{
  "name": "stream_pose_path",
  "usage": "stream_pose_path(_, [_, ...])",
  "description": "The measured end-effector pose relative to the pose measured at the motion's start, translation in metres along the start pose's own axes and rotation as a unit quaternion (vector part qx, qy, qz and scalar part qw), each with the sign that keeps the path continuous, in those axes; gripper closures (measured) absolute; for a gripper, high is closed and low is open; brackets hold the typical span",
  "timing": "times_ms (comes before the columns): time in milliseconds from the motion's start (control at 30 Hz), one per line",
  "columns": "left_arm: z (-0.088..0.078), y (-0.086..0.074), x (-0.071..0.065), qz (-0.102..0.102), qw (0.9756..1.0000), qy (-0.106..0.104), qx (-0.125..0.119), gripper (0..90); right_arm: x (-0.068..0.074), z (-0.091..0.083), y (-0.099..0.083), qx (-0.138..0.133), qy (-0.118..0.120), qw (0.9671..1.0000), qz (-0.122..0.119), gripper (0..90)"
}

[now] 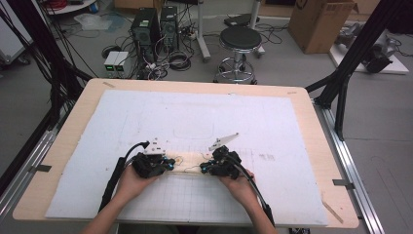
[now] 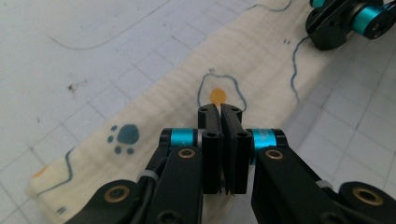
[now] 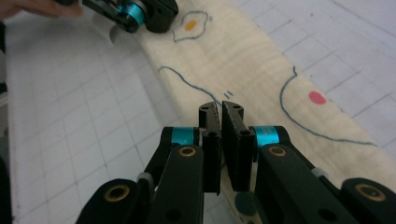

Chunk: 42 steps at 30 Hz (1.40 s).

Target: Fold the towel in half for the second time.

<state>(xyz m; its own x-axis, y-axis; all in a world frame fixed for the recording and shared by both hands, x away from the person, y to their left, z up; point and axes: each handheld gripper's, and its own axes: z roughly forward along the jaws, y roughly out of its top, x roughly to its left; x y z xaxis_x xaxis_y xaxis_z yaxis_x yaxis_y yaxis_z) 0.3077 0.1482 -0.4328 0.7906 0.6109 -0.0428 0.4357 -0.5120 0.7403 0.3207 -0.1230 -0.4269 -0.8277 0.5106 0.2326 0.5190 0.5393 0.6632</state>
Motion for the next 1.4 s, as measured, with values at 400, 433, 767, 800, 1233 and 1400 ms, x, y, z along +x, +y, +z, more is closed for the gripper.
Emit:
stream_pose_path(400, [-0.013, -0.016, 0.013, -0.022, 0.9996, 0.012, -0.01, 83.5, -0.002, -0.014, -0.015, 0.007, -0.027, 0.9993, -0.022, 84.0])
stream_pose_path(433, [-0.015, -0.018, 0.016, -0.024, 0.9995, 0.015, -0.012, 83.2, -0.002, -0.018, -0.017, 0.01, -0.033, 0.9991, -0.023, 83.8])
stream_pose_path(767, [-0.029, -0.033, 0.03, -0.051, 0.9982, 0.016, -0.026, 80.3, -0.022, -0.05, -0.052, -0.018, -0.052, 0.9984, 0.005, 82.3])
stream_pose_path(800, [-0.03, -0.033, 0.031, -0.049, 0.9983, 0.014, -0.028, 79.9, -0.024, -0.053, -0.056, -0.021, -0.05, 0.9985, 0.011, 82.1])
stream_pose_path(1233, [-0.031, -0.033, 0.036, -0.049, 0.9978, 0.017, -0.042, 62.3, -0.035, -0.055, -0.042, -0.05, -0.085, 0.9951, 0.008, 59.5])
stream_pose_path(1400, [-0.031, -0.036, 0.035, -0.044, 0.9979, 0.019, -0.042, 60.8, -0.032, -0.052, -0.045, -0.034, -0.099, 0.9945, -0.008, 58.0])
